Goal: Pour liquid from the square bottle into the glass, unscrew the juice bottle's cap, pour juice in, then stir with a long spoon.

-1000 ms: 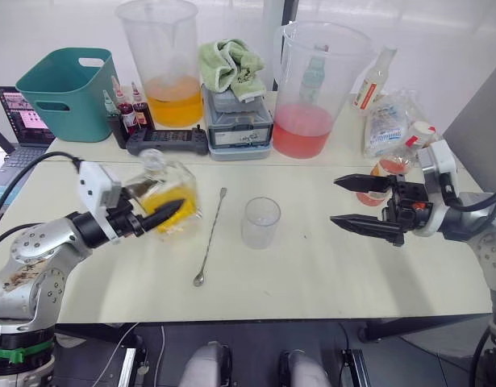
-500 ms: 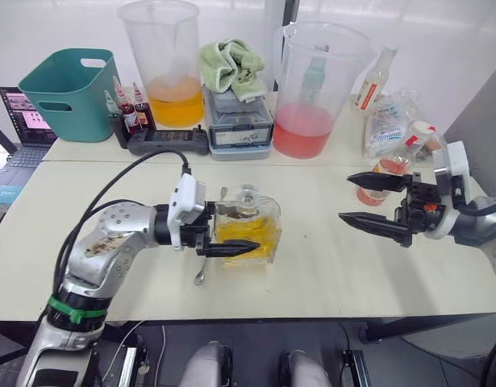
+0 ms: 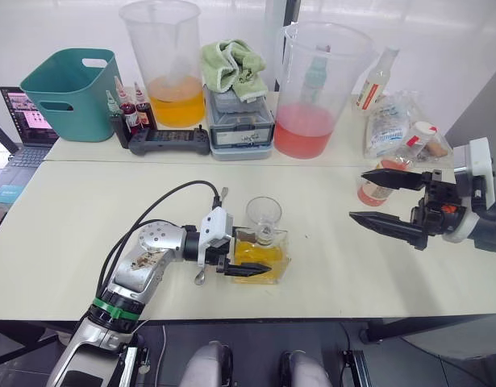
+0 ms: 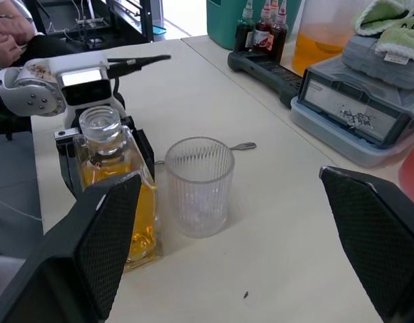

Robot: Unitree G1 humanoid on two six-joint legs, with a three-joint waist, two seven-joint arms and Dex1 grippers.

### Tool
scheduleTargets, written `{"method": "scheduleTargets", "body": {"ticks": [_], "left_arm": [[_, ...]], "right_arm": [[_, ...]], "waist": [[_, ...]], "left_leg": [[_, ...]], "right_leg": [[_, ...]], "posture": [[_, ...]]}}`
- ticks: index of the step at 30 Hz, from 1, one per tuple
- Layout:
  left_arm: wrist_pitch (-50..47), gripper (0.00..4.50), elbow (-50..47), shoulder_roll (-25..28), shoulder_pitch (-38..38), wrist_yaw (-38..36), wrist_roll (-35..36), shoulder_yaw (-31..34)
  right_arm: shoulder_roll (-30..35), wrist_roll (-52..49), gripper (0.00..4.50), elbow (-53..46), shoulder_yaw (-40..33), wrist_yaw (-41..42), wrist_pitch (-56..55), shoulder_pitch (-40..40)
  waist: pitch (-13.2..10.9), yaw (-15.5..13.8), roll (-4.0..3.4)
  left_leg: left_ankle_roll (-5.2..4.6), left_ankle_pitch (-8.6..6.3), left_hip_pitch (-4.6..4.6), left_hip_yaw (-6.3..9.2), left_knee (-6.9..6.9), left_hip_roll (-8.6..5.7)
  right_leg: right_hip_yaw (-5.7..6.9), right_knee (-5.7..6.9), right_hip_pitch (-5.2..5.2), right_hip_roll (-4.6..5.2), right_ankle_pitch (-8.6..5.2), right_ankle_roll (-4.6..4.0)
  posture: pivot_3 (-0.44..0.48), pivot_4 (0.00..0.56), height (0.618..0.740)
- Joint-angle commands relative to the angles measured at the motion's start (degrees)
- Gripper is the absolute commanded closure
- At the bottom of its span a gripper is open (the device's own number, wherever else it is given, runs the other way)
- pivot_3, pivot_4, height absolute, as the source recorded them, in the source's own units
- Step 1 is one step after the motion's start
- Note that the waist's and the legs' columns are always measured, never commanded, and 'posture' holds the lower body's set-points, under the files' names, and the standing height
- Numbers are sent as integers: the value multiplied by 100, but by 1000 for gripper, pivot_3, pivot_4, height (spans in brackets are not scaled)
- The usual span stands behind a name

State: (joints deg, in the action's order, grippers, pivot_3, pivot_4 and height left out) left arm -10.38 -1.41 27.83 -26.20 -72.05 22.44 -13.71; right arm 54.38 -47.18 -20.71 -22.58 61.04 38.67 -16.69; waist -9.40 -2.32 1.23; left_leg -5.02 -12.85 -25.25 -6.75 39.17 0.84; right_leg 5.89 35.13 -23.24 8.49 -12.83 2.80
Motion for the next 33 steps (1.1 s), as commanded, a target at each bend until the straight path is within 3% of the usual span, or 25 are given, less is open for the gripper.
{"method": "scheduleTargets", "body": {"ticks": [1, 4, 6, 8, 16, 23, 31, 33], "left_arm": [[148, 1684, -134, 24, -24, -138, 34, 47], [-23, 1684, -89, 136, 21, -43, -97, 28], [-207, 648, -106, 131, -3, 11, 5, 92], [-322, 27, -179, 122, -55, 57, 96, 168], [-1607, 27, -1274, 254, -118, 708, 606, 502], [-1787, 27, -1648, 356, 52, 887, 631, 485], [-1277, 27, -1448, 533, 146, 600, 257, 230], [-1167, 579, -1384, 530, 171, 563, 199, 199]], "right_arm": [[115, -125, 0, -135, -184, -30, -6, -55], [153, -142, 0, -107, -168, -4, 11, -77], [164, -123, 0, -70, -156, 23, -4, -82], [162, -107, 0, -42, -126, 40, -20, -96], [121, -165, 0, 4, -26, 117, 27, -135], [104, -113, 0, 71, 76, 187, 12, -75], [-14, -358, 0, -66, 324, 92, 185, -321], [-118, -357, 0, -162, 467, -26, 191, -427]], "waist": [[0, 1, 0], [1, 8, -1], [1, 16, -2], [2, 12, -3], [2, 10, -3], [3, 7, -5], [3, 6, -5], [3, 6, -5]], "left_leg": [[0, 0, 0, 0, 1, 0], [-2, -1, 0, 1, 1, 0], [-2, -1, 1, 1, 1, 1], [-2, -1, 1, 1, 2, 1], [-4, -2, 1, 4, 8, 1], [-3, -1, 2, 5, 9, 0], [-2, -1, 2, 5, 11, 0], [-2, -1, 2, 4, 11, 0]], "right_leg": [[0, 0, 0, 0, 0, 0], [0, 1, 1, 0, 0, 0], [0, 2, 1, 0, 0, 0], [0, 4, 1, 0, 0, 0], [-3, 8, 5, 0, 0, 1], [-2, 9, 7, -2, 0, 1], [-2, 8, 6, -2, 0, 0], [-3, 7, 7, -2, 0, 0]], "posture": [[0, 150, 739], [0, 150, 739], [0, 150, 739], [0, 150, 739], [0, 150, 739], [0, 150, 739], [0, 150, 739], [0, 150, 739]]}}
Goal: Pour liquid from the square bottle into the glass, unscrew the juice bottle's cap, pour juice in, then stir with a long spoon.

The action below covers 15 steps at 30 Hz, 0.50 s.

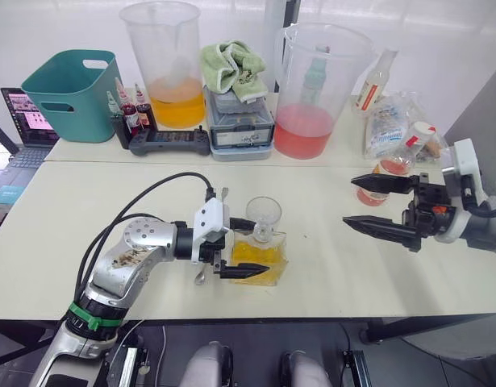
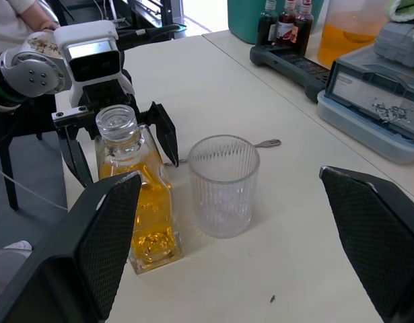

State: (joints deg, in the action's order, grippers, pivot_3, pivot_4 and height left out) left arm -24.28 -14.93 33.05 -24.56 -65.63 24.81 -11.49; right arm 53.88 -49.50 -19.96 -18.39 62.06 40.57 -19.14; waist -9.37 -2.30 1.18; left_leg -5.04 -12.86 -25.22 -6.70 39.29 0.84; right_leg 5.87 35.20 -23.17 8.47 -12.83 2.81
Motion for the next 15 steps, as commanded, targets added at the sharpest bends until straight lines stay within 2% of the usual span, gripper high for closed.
{"method": "scheduleTargets", "body": {"ticks": [1, 4, 15], "left_arm": [[299, 813, 11, 5, 15, -101, -84, -47], [423, 1711, 117, -20, 17, -135, -150, -90], [644, 1707, 329, -124, -80, -149, -320, -192]], "right_arm": [[-145, -96, 0, -291, 157, -226, -5, -262], [-398, 136, 0, -351, 574, -542, -48, -565], [-1064, 300, 0, -921, 1809, -813, 91, -1184]], "waist": [[1, 12, -1], [1, 22, -2], [3, -9, -4]], "left_leg": [[0, 0, 0, 0, 0, 0], [1, 1, 0, 0, 0, 1], [-1, -1, 0, 2, 12, 0]], "right_leg": [[0, 0, 0, 0, 0, 0], [-1, 3, -2, 0, 0, 0], [0, 11, 1, 0, 0, 0]], "posture": [[0, 150, 739], [0, 150, 739], [0, 150, 739]]}}
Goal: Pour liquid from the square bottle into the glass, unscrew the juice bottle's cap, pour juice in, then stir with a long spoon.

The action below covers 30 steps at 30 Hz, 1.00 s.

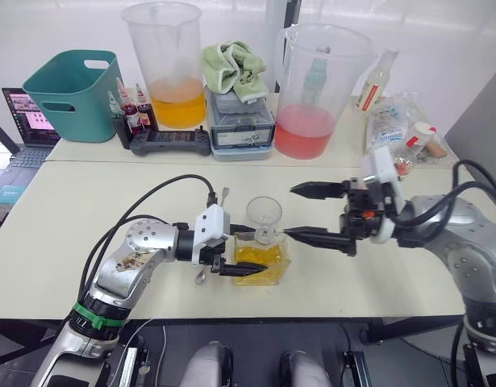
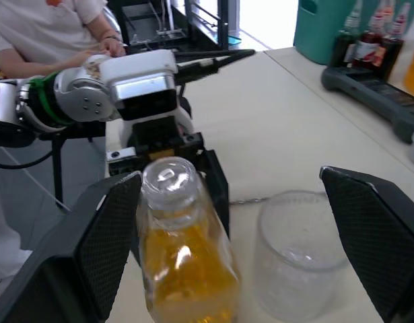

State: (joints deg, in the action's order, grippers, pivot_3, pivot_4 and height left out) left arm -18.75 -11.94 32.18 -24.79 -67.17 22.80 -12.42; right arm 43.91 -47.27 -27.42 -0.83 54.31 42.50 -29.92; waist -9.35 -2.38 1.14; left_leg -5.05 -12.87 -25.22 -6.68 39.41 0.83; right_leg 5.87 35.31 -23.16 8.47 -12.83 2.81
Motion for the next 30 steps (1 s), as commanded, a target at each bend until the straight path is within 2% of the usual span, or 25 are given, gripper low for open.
{"method": "scheduleTargets", "body": {"ticks": [1, 9, 10, 12, 17, 19, 25, 30], "left_arm": [[90, 1707, 38, -39, -62, 10, -123, -101], [-7, 1707, -43, -27, -47, -30, -80, -121], [-8, 1707, -45, -29, -48, -28, -80, -119], [-18, 1707, -52, -34, -49, -21, -78, -117], [-49, 1707, -46, -31, -69, -20, -74, -121], [-50, 1707, -29, -34, -83, -18, -79, -116], [-43, 1707, -29, -22, -74, -37, -83, -116], [-257, 1707, -10, 78, -108, -40, -193, -242]], "right_arm": [[-97, 96, 0, -177, 83, -48, -111, -119], [-394, 323, 0, -239, 431, -206, -71, -176], [-438, 366, 509, -226, 483, -257, -58, -192], [-489, 433, 1040, -217, 562, -285, -60, -207], [-464, 726, 2844, -163, 823, -106, -207, -233], [-421, 860, 3418, -142, 893, -43, -252, -223], [-443, 986, 3438, -115, 884, 72, -363, -175], [-587, 446, 3438, -194, 489, 112, -263, -321]], "waist": [[0, -1, 0], [0, 10, -1], [0, 10, -1], [0, 8, -1], [0, 9, -1], [1, 9, -1], [1, 10, -2], [1, 9, -2]], "left_leg": [[-1, -1, 0, 0, 3, 0], [-13, -10, 0, 2, 36, 1], [-13, -10, 0, 2, 36, 0], [-13, -10, 0, 3, 36, 0], [-13, -10, 0, 3, 37, 0], [-13, -10, 0, 3, 37, 0], [-13, -10, 0, 3, 37, 0], [-13, -10, 0, 3, 38, 0]], "right_leg": [[0, 0, 1, 0, 0, 0], [-4, 46, -5, 3, 0, 0], [-4, 47, -5, 3, -1, 0], [-4, 48, -5, 3, -1, 0], [-4, 48, -5, 3, -1, 0], [-4, 48, -5, 3, -1, 1], [-4, 47, -5, 3, -1, 1], [-4, 47, -6, 3, -1, 1]], "posture": [[0, 150, 739], [0, 150, 739], [0, 150, 739], [0, 150, 739], [0, 150, 739], [0, 150, 739], [0, 150, 739], [0, 150, 739]]}}
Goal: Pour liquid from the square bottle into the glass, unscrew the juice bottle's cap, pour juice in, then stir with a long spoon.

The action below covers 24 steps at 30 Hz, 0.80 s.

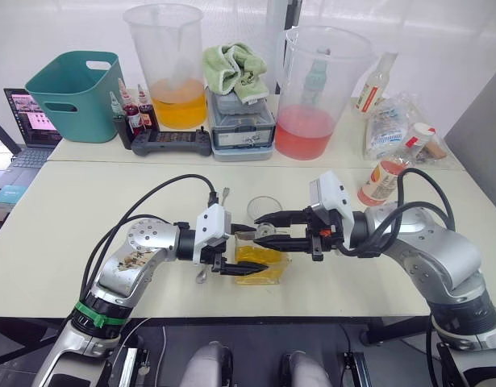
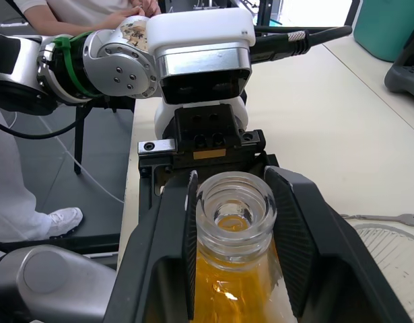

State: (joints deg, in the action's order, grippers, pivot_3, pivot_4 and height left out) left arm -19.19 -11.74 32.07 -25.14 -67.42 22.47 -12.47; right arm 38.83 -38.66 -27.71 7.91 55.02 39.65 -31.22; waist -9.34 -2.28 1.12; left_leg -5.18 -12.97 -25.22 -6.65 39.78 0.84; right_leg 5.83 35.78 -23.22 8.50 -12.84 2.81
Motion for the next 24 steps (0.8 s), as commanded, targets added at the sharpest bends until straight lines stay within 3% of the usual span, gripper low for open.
{"method": "scheduleTargets", "body": {"ticks": [1, 14, 18, 24], "left_arm": [[-269, 1707, -15, 175, -88, -46, -279, -345], [-533, 1707, -56, 368, -111, -66, -303, -577], [-477, 1707, -64, 311, -79, 14, -260, -522], [-523, 1707, -178, 37, 1, 263, -8, -293]], "right_arm": [[-96, -607, 3438, -192, -499, 28, 108, -242], [371, -1219, 3438, -60, -1397, -32, 384, -386], [789, -778, 3438, 825, -2153, -40, 4, 37], [1266, 526, 3438, 3368, -2967, 186, -1765, 827]], "waist": [[0, -4, 0], [4, 12, -2], [7, 3, 2], [11, -10, -6]], "left_leg": [[0, 0, 0, 0, 0, 0], [-2, -3, 2, 4, -4, 2], [-10, -7, 2, 4, 0, 0], [-12, -7, 2, -6, 1, -4]], "right_leg": [[0, 0, 0, 0, 0, 0], [-1, -1, 1, -1, 0, -1], [0, -5, 7, 0, 0, 0], [-8, -6, 9, 0, -3, 4]], "posture": [[0, 150, 739], [0, 150, 739], [0, 150, 739], [0, 150, 739]]}}
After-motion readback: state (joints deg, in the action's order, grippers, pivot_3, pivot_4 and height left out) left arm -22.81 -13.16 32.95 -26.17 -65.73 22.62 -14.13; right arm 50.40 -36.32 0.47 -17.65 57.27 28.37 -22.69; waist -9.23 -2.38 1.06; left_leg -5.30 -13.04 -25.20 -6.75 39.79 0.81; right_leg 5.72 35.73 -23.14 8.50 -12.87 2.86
